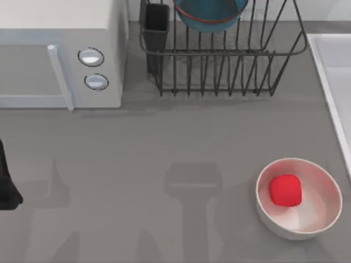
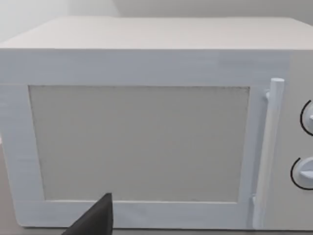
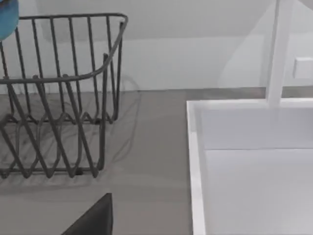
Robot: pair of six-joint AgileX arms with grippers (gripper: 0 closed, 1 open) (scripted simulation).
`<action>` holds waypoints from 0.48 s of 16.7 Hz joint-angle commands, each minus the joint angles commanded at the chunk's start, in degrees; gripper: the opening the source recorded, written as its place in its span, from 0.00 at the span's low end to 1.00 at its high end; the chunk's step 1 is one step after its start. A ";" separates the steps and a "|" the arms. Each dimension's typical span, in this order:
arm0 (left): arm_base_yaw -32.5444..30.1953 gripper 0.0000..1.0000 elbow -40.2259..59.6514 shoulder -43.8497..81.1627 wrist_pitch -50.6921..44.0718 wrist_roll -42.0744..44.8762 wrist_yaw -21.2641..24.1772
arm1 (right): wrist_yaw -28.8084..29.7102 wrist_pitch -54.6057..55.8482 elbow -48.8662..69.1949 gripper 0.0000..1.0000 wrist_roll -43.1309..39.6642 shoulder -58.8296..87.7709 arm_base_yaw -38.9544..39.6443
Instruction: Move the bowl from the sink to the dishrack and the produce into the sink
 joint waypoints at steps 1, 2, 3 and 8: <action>0.00 1.00 0.00 0.00 0.00 0.00 0.00 | 0.00 -2.50 2.95 1.00 1.17 3.62 1.17; 0.00 1.00 0.00 0.00 0.00 0.00 0.00 | -0.01 -5.30 6.17 1.00 2.47 7.83 2.48; 0.00 1.00 0.00 0.00 0.00 0.00 0.00 | -0.03 -8.35 9.61 1.00 3.88 12.61 3.89; 0.00 1.00 0.00 0.00 0.00 0.00 0.00 | -0.34 -25.58 28.18 1.00 11.93 41.64 11.64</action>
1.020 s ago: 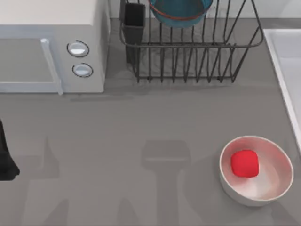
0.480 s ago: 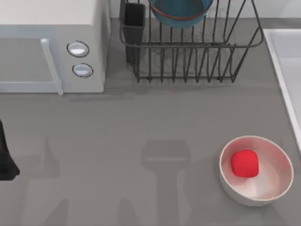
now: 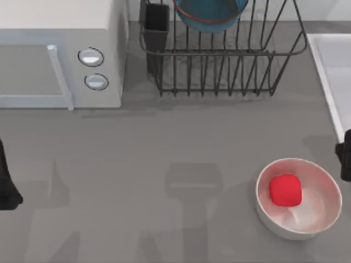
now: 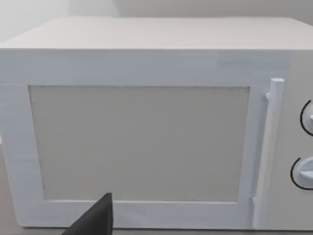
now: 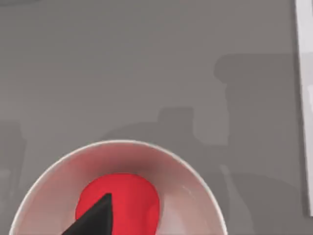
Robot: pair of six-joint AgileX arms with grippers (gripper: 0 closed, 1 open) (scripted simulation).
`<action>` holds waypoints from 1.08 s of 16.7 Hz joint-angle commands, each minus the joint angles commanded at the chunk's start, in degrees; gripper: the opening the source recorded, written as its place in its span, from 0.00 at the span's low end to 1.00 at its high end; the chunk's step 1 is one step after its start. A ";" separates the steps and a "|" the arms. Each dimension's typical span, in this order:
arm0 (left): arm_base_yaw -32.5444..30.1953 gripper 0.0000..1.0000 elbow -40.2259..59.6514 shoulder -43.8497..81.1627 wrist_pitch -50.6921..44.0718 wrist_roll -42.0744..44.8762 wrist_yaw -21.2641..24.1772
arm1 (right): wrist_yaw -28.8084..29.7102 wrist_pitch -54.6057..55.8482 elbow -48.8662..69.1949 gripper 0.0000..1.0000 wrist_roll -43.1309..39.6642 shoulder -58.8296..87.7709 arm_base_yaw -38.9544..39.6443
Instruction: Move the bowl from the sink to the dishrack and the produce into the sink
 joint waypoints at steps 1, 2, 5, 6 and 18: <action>0.00 1.00 0.00 0.00 0.00 0.00 0.00 | -0.09 -3.50 3.73 1.00 1.63 6.06 1.55; 0.00 1.00 0.00 0.00 0.00 0.00 0.00 | -0.18 -6.91 7.40 1.00 3.22 11.84 3.07; 0.00 1.00 0.00 0.00 0.00 0.00 0.00 | -0.34 -16.18 17.69 1.00 7.52 26.79 7.25; 0.00 1.00 0.00 0.00 0.00 0.00 0.00 | -0.34 -18.85 20.78 1.00 8.77 30.88 8.48; 0.00 1.00 0.00 0.00 0.00 0.00 0.00 | 0.11 -29.55 34.14 1.00 13.88 47.86 13.40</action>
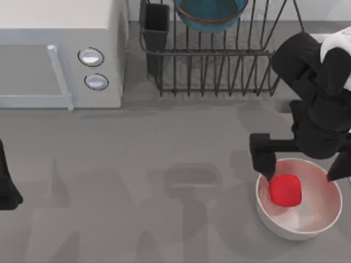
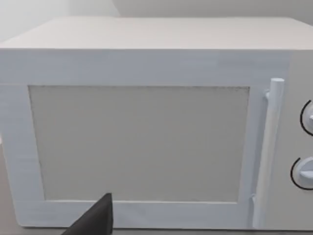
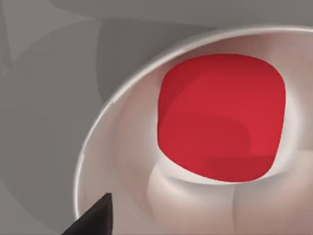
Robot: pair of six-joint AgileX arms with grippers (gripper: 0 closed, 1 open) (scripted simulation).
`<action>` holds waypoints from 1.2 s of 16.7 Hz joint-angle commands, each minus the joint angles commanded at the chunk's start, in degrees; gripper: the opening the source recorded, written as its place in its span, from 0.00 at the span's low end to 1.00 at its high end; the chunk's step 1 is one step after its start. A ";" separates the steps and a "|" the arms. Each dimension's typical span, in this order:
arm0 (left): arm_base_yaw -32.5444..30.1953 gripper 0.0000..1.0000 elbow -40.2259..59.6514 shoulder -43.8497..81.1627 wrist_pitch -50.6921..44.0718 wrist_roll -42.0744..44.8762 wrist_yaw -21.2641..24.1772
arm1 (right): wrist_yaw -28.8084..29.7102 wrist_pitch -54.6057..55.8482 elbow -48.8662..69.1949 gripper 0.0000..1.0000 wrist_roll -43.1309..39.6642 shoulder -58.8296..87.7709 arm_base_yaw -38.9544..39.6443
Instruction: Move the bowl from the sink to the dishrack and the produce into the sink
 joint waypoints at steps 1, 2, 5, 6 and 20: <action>0.00 1.00 0.00 0.00 0.00 0.00 0.00 | 0.01 0.15 -0.09 1.00 0.02 0.07 -0.01; 0.00 1.00 0.00 0.00 0.00 0.00 0.00 | 0.04 0.89 -0.52 1.00 0.06 0.39 -0.03; 0.00 1.00 0.00 0.00 0.00 0.00 0.00 | 0.07 6.26 -3.60 1.00 0.17 2.75 0.02; 0.00 1.00 0.00 0.00 0.00 0.00 0.00 | 0.02 8.86 -5.02 1.00 0.18 3.90 0.09; 0.00 1.00 0.00 0.00 0.00 0.00 0.00 | 0.08 24.08 -13.49 0.77 0.39 10.74 0.45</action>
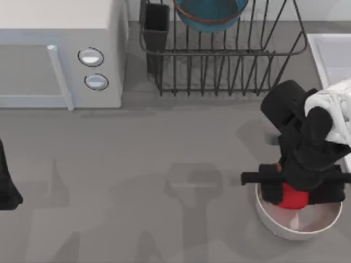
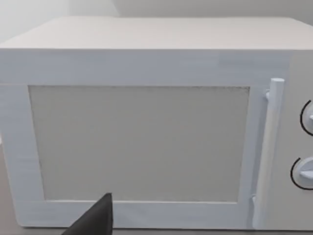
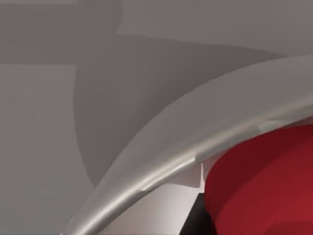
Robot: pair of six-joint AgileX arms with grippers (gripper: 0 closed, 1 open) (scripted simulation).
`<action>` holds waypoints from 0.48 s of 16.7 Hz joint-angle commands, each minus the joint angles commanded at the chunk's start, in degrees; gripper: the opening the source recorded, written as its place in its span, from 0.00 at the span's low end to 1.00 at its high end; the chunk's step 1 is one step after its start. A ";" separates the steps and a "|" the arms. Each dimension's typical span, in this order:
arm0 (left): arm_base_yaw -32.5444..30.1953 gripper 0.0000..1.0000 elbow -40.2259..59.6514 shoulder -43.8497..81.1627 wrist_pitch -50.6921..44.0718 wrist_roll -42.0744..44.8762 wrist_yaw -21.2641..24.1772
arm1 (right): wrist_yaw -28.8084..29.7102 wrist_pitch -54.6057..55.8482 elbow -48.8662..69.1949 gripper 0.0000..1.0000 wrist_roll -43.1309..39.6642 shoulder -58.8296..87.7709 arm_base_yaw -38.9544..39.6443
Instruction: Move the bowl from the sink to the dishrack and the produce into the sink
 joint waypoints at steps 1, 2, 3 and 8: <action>0.00 1.00 0.00 0.00 0.00 0.00 0.00 | 0.00 0.00 0.00 0.70 0.00 0.00 0.00; 0.00 1.00 0.00 0.00 0.00 0.00 0.00 | 0.00 0.00 0.00 0.62 0.00 0.00 0.00; 0.00 1.00 0.00 0.00 0.00 0.00 0.00 | 0.00 0.00 0.00 0.55 0.00 0.00 0.00; 0.00 1.00 0.00 0.00 0.00 0.00 0.00 | 0.00 0.00 0.00 0.17 0.00 0.00 0.00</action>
